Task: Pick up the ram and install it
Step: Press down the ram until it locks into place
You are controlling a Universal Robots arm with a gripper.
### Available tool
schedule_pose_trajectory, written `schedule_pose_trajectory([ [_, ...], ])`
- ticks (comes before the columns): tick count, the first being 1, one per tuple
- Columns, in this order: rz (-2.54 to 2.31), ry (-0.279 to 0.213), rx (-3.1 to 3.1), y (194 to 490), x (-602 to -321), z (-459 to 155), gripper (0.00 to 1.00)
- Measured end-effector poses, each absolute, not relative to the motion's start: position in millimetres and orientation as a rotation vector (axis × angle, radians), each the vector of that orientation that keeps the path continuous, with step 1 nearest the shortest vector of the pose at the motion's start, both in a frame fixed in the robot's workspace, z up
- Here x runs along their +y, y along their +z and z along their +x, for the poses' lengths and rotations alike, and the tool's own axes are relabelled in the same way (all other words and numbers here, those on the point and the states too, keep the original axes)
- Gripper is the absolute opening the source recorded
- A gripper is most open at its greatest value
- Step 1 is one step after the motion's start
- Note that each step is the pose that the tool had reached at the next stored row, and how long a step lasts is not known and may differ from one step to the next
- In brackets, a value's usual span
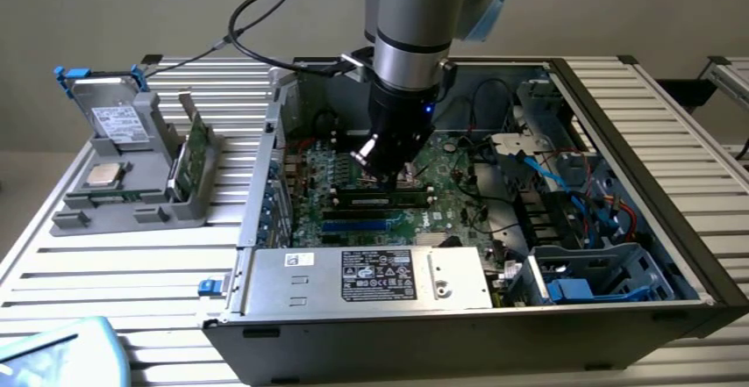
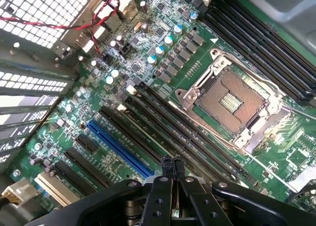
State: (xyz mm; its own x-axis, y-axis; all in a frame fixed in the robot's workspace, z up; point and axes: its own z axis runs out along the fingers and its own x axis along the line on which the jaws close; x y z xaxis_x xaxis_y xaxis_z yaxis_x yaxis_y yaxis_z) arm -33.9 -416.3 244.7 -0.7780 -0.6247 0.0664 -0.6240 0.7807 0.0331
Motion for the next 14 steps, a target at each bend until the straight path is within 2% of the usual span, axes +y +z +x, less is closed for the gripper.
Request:
schedule_pose_trajectory([
  [14,0.795,0.017,-2.956,244.4,-416.3,-33.9,0.11],
])
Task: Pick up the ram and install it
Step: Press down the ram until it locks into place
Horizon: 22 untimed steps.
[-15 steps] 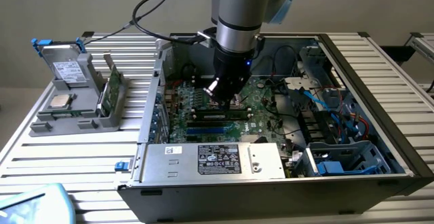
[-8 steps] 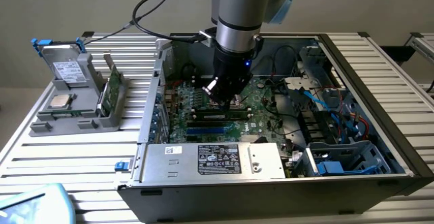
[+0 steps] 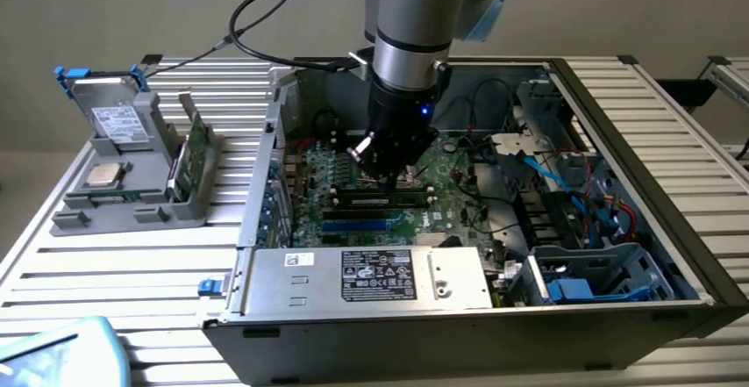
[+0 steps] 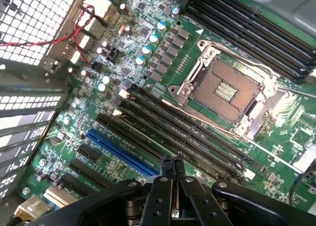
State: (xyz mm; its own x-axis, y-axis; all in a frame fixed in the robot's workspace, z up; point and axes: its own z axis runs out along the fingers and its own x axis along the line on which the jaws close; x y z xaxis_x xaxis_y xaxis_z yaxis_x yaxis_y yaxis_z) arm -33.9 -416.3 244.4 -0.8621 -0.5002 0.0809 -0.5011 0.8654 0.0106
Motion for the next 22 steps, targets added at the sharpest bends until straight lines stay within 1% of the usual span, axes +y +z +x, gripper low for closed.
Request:
schedule_pose_trajectory([
  [22,0.453,0.049,-3.05,244.3,-416.3,-33.9,0.11],
])
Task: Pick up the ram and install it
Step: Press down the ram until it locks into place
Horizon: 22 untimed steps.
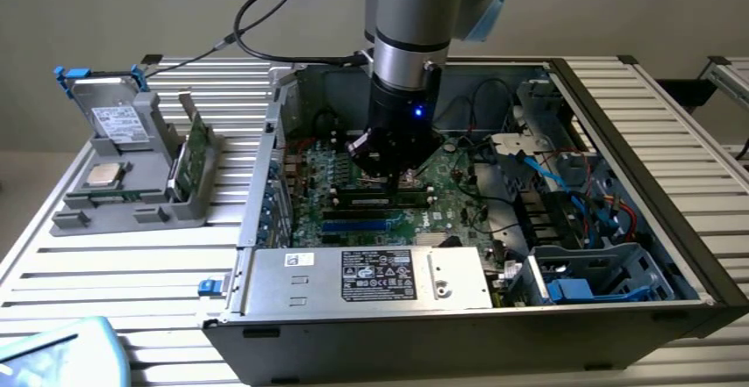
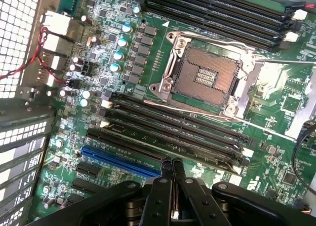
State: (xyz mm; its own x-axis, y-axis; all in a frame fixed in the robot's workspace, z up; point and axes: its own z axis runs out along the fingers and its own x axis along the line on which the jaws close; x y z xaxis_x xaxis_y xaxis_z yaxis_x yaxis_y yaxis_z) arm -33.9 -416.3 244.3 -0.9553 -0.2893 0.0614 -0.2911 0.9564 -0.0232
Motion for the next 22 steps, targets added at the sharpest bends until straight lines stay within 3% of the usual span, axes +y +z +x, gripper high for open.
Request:
schedule_pose_trajectory([
  [22,0.14,0.073,-3.103,244.0,-416.3,-34.0,0.11],
])
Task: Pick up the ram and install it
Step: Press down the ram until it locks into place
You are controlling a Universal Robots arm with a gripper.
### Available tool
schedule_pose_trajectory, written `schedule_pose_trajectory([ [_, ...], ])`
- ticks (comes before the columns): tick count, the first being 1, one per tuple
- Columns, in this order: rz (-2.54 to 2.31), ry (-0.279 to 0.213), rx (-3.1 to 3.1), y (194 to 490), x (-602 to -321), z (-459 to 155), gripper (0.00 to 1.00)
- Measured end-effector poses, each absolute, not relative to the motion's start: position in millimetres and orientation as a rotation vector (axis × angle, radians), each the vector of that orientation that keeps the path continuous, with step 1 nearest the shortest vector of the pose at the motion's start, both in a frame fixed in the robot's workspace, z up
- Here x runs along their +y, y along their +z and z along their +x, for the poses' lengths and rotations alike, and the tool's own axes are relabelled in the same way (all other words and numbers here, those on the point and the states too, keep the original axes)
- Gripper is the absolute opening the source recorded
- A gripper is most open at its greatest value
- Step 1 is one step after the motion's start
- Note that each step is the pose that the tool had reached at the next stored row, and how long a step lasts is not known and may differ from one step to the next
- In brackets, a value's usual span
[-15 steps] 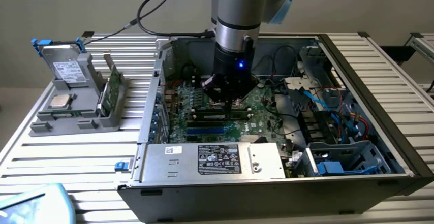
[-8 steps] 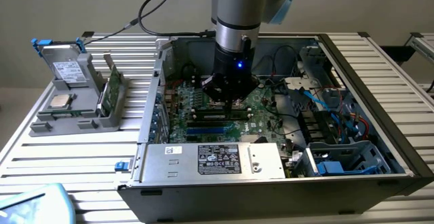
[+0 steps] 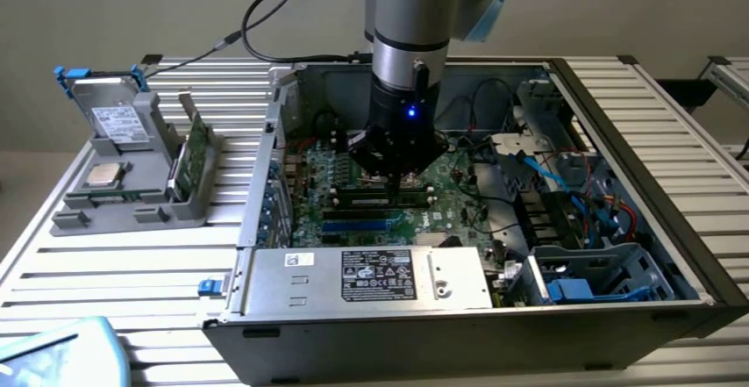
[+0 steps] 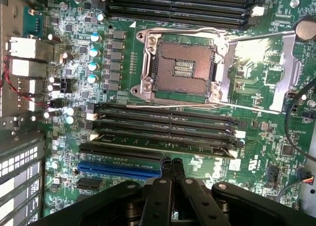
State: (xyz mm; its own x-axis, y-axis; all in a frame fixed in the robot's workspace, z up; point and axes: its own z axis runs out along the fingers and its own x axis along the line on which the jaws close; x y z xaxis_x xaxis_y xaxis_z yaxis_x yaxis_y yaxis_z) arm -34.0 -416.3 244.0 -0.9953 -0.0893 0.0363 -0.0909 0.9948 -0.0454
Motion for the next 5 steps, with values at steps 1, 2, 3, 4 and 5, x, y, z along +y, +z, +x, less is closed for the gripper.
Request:
schedule_pose_trajectory([
  [1,0.14,0.073,-3.103,244.0,-416.3,-34.0,0.11],
  [2,0.14,0.073,-3.103,244.0,-416.3,-34.0,0.11],
  [3,0.14,0.073,-3.103,244.0,-416.3,-34.0,0.11],
  [4,0.14,0.073,-3.103,244.0,-416.3,-34.0,0.11],
  [5,0.14,0.073,-3.103,244.0,-416.3,-34.0,0.11],
])
